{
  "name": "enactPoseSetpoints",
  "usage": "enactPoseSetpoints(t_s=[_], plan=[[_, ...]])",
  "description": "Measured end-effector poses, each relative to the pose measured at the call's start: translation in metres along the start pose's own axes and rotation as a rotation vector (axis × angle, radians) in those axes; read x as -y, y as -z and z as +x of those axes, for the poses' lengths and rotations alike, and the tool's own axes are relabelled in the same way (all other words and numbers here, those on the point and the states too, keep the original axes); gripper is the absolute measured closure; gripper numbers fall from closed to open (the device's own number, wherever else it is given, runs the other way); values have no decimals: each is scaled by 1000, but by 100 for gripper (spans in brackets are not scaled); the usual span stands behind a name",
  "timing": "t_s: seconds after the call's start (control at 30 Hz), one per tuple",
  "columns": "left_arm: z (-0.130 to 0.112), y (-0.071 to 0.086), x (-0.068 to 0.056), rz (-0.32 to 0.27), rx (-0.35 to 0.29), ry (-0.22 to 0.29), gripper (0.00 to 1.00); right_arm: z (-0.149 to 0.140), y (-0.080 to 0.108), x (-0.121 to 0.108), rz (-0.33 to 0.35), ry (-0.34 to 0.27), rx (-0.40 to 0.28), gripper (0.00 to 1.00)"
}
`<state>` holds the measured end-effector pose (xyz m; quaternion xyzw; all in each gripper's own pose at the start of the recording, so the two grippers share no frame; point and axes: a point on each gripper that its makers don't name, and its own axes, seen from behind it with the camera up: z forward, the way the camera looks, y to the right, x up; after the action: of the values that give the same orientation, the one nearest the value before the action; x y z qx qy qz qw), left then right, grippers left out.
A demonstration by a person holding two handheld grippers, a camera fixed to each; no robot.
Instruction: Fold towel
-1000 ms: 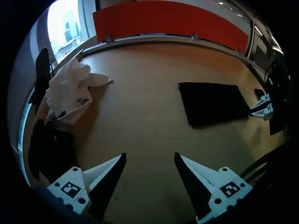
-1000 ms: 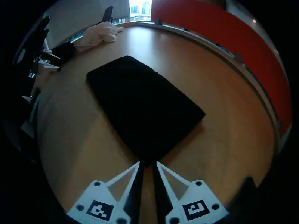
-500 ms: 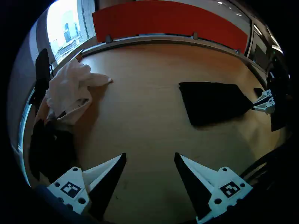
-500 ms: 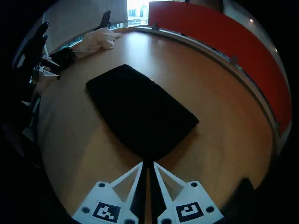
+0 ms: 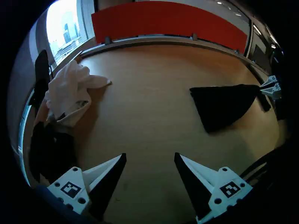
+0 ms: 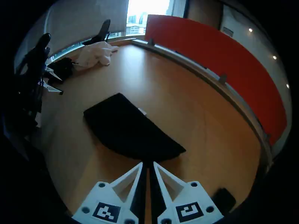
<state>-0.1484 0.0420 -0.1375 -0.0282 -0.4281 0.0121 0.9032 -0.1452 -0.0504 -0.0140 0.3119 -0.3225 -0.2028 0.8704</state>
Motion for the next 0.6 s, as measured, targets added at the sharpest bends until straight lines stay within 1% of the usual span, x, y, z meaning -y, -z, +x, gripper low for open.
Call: enactPoseSetpoints(t_s=[0.17,0.3,0.47,0.6], plan=[[2,1,-1,-2,-4,1,5,15,13,-4,-11,36,-15,96],[2,1,-2,-4,-3,5,5,21,20,-7,-17,60,-15,96],[3,0,-3,-8,-3,6,5,25,21,-8,-15,72,-12,96],[5,1,-3,-11,-6,5,5,33,17,-2,-2,82,-23,96]])
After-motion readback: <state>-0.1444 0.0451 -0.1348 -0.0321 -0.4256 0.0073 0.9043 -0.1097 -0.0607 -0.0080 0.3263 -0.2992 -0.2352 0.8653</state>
